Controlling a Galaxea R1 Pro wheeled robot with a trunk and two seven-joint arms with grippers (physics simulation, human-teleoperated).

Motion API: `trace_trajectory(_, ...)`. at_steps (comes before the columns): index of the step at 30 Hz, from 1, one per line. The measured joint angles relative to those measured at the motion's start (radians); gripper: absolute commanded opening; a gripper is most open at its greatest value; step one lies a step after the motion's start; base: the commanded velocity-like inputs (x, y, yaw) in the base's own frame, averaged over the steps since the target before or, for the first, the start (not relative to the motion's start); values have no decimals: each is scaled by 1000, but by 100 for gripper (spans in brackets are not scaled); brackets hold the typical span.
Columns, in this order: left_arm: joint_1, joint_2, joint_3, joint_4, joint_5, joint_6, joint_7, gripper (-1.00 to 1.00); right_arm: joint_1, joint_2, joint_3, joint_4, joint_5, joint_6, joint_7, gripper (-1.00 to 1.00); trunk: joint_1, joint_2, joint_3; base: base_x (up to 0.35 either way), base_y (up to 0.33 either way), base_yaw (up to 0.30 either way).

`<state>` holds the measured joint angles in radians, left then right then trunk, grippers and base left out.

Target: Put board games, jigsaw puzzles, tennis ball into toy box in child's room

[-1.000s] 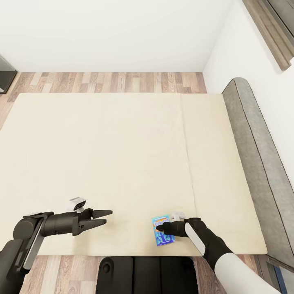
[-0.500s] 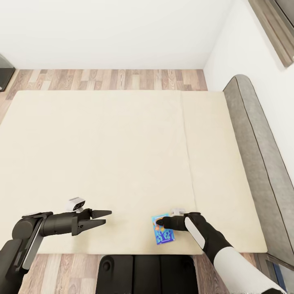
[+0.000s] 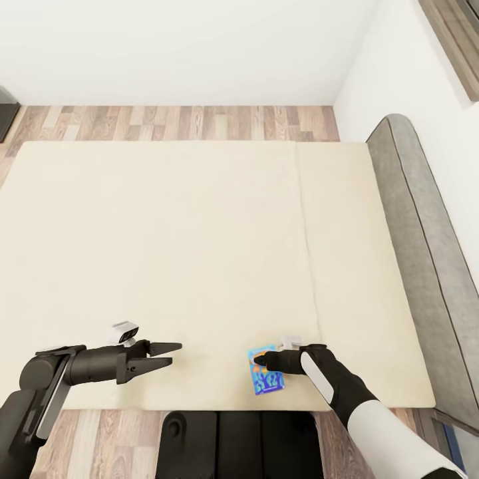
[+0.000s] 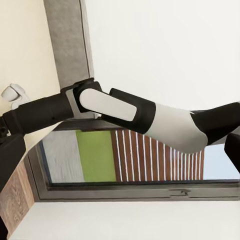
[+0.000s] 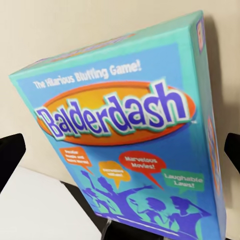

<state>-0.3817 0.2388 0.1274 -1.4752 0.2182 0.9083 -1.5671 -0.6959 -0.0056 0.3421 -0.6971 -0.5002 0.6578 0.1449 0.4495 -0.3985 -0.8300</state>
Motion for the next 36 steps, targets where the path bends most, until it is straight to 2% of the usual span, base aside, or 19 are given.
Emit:
trace_trajectory(10,0,0,0,0,0,0,0,100,0,0,0,0,1,0,0,100,0,0,-12,0,0,0)
trace_trajectory(36,0,-1,0,1,0,1,0,100,0,0,0,0,7,1,0,100,0,0,-14,0,38,0)
